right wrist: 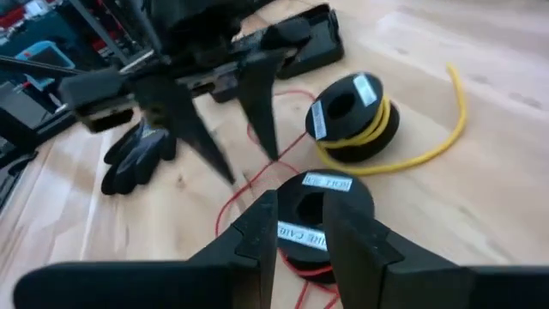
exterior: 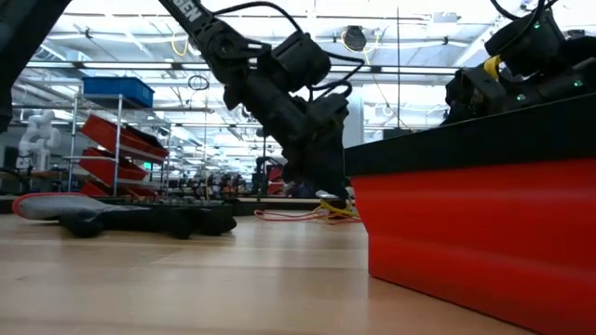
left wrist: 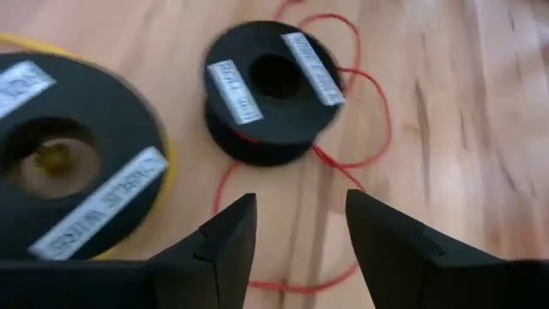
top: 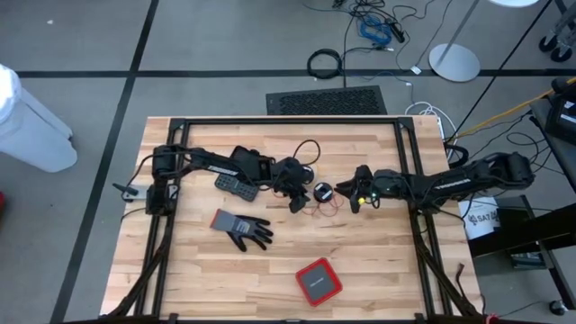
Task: Coil cords
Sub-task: Coil the red wire onto the spool
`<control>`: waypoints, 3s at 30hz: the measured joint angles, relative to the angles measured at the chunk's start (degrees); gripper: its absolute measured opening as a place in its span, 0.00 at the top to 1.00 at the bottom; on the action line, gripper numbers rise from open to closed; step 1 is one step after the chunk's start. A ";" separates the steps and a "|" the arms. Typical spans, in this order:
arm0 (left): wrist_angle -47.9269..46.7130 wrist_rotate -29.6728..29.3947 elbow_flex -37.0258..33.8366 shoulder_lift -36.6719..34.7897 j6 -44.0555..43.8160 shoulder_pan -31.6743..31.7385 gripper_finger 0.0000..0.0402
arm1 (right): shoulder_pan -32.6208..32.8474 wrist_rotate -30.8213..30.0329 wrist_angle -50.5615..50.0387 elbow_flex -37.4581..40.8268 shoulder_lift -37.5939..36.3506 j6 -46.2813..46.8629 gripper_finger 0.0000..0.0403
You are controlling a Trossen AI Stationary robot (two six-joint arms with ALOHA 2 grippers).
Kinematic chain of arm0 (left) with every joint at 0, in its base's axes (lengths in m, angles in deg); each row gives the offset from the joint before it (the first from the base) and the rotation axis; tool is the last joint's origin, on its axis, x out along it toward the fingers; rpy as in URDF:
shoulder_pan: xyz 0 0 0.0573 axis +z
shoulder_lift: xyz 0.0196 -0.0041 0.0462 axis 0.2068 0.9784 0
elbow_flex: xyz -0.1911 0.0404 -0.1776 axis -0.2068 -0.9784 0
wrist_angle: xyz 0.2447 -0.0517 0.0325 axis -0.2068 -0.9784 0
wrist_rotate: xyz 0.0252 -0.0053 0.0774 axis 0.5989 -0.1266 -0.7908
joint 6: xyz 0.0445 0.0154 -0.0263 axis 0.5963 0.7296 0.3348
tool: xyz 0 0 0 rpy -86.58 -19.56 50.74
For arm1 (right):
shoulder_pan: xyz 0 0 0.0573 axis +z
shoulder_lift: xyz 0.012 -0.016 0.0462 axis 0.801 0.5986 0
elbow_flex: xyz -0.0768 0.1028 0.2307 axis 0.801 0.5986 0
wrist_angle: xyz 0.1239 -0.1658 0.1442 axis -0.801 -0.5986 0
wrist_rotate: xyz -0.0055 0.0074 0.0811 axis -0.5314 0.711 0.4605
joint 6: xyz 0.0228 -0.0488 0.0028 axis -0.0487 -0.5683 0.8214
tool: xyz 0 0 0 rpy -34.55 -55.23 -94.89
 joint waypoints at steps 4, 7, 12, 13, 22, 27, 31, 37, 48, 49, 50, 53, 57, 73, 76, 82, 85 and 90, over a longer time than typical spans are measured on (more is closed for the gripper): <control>8.78 0.33 -3.81 0.00 -4.74 1.90 0.53 | 0.00 1.27 -0.09 0.00 2.19 2.36 0.79; 13.86 1.28 -6.41 0.04 -7.72 3.90 0.53 | -0.16 1.27 -0.20 0.00 3.96 3.09 0.79; 17.75 5.01 -8.08 0.11 -11.31 5.58 0.53 | -2.59 1.14 -0.09 0.00 7.00 4.75 0.79; 17.82 5.32 -8.08 0.11 -11.49 5.61 0.53 | -3.10 1.14 -0.08 0.00 7.58 5.10 0.79; 20.87 3.34 -8.06 0.38 -11.79 3.49 0.53 | -5.40 4.11 0.68 -2.88 13.42 5.77 0.79; 21.34 3.13 -8.02 2.88 -11.92 1.90 0.53 | -5.39 5.22 -1.70 -7.16 18.72 5.73 0.79; 26.11 2.56 -8.05 5.99 -12.97 0.48 0.53 | -5.40 5.40 -1.08 -9.27 22.33 5.68 0.79; 30.27 2.41 -7.95 7.53 -13.17 -0.05 0.53 | -5.40 5.38 1.79 -9.29 23.43 5.36 0.79; 29.29 1.79 -7.95 7.58 -12.77 -0.16 0.53 | -4.13 7.03 4.38 -9.14 23.47 3.73 0.94; 29.22 1.90 -7.95 7.58 -12.74 -0.16 0.53 | -3.93 6.94 4.92 -9.14 23.47 3.43 0.95; 29.20 1.91 -7.95 7.58 -12.62 -0.20 0.53 | -3.86 7.18 5.46 -9.14 23.47 3.12 0.97; 28.74 1.97 -7.95 7.58 -12.05 -0.42 0.53 | -3.76 8.57 6.54 -9.16 23.47 2.25 0.99; 27.61 1.87 -7.95 7.58 -10.77 -0.40 0.53 | -3.56 9.04 6.88 -9.16 23.44 1.20 1.00; 27.27 -0.74 -7.99 7.65 -7.85 -1.38 0.53 | -3.44 12.79 4.57 -9.20 23.36 5.11 0.89; 25.28 -2.23 -7.15 7.65 -6.48 -2.07 0.53 | -3.43 13.80 4.49 -9.20 23.36 5.83 0.90; 19.48 -3.60 -3.94 7.67 -2.52 -3.40 0.53 | -3.45 14.83 4.96 -9.28 23.28 4.32 0.99; 17.81 -4.13 -2.95 7.70 -1.77 -3.81 0.53 | -3.45 14.48 4.92 -9.29 23.25 2.83 1.00; 14.65 -3.43 -2.81 6.03 0.78 -3.85 0.53 | -3.31 13.97 4.52 -9.35 22.05 0.54 1.00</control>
